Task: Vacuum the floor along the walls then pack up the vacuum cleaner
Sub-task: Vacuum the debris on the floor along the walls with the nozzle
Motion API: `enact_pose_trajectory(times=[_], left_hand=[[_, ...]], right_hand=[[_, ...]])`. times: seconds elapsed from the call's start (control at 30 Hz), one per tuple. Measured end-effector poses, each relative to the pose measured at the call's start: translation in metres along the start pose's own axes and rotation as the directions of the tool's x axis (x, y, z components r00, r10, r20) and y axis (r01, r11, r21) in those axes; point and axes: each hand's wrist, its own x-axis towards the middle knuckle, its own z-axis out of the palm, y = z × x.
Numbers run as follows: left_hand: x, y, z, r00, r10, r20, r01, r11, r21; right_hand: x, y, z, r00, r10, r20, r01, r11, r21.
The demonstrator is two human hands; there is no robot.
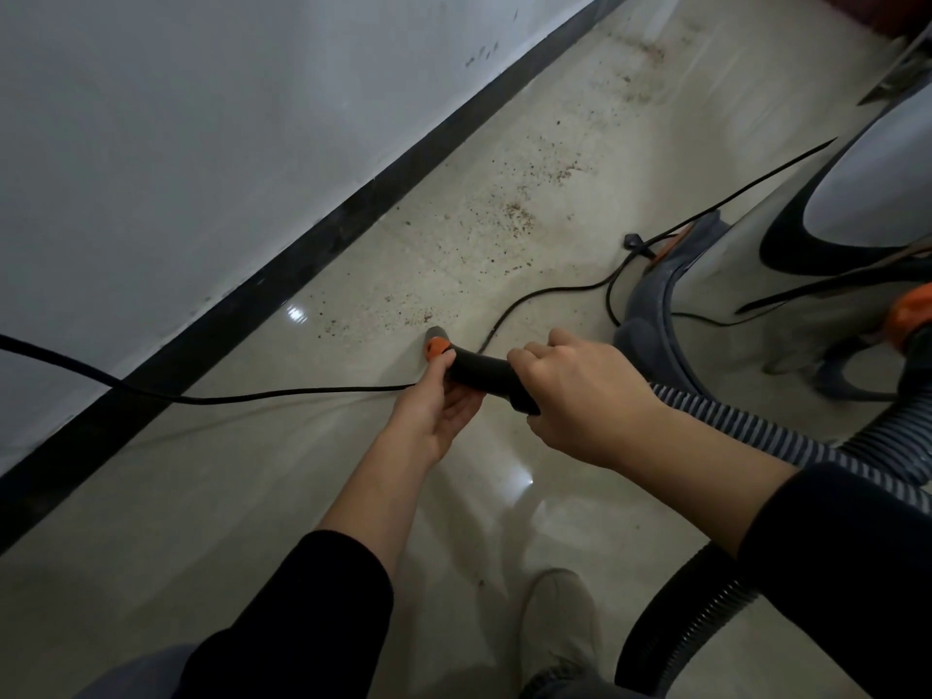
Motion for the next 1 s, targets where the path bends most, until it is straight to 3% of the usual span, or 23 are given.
enact_pose_trajectory(times=[1.0], left_hand=[[0.020,0.009,0.002,0.999,0.036,-0.026,-0.037,0.998,-0.050]], right_hand=[[0.019,0.006,0.001,0.998,-0.015,-0.060,0.017,0.999,0.034]])
